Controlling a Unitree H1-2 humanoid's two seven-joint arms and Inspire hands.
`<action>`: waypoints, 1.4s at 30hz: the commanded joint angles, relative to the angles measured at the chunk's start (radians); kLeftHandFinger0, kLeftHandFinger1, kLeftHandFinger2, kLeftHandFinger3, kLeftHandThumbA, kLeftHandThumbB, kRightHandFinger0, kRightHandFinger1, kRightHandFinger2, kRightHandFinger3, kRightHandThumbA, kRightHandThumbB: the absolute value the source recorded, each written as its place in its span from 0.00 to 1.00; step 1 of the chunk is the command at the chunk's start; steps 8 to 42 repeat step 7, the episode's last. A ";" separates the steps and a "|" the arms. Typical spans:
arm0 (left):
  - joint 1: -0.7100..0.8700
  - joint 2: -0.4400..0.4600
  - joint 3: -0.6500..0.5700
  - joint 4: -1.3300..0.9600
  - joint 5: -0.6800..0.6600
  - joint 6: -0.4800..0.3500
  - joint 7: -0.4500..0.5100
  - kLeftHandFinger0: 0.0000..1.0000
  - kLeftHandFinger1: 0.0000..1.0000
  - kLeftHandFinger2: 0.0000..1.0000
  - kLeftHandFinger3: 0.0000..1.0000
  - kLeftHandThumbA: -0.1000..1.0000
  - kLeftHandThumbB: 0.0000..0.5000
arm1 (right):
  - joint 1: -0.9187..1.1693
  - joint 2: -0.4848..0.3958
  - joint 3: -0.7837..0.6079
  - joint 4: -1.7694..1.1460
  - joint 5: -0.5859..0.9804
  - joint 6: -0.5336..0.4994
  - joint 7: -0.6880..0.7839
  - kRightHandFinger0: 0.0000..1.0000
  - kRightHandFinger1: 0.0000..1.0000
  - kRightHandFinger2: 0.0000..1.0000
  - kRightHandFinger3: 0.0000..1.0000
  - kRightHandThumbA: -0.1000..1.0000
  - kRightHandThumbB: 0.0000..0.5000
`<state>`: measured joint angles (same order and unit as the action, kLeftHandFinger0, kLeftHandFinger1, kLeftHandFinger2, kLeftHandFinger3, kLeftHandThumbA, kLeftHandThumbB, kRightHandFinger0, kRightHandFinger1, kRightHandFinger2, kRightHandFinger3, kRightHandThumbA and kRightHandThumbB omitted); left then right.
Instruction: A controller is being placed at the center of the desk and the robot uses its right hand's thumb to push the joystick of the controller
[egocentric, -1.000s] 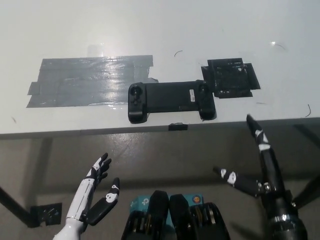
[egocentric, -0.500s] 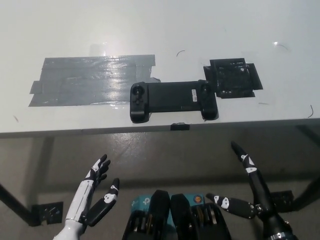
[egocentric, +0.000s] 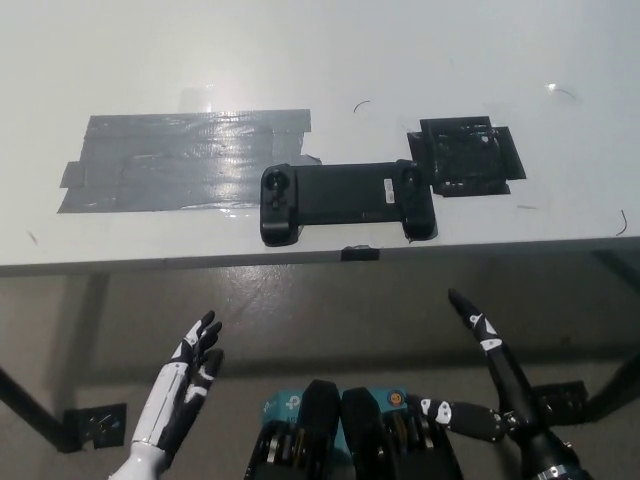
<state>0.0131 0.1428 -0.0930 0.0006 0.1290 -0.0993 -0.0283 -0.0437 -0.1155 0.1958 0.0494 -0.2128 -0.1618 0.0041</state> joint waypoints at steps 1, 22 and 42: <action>-0.003 0.006 0.010 -0.006 -0.020 -0.078 -0.010 1.00 1.00 1.00 1.00 1.00 0.41 | -0.020 -0.004 -0.001 -0.009 0.020 -0.023 0.032 1.00 1.00 1.00 1.00 1.00 0.47; -0.008 0.009 0.007 -0.001 -0.031 -0.083 -0.019 1.00 1.00 1.00 1.00 1.00 0.45 | -0.024 -0.004 -0.004 -0.008 0.014 -0.021 0.033 1.00 1.00 1.00 1.00 1.00 0.48; -0.008 0.009 0.007 -0.001 -0.031 -0.083 -0.019 1.00 1.00 1.00 1.00 1.00 0.45 | -0.024 -0.004 -0.004 -0.008 0.014 -0.021 0.033 1.00 1.00 1.00 1.00 1.00 0.48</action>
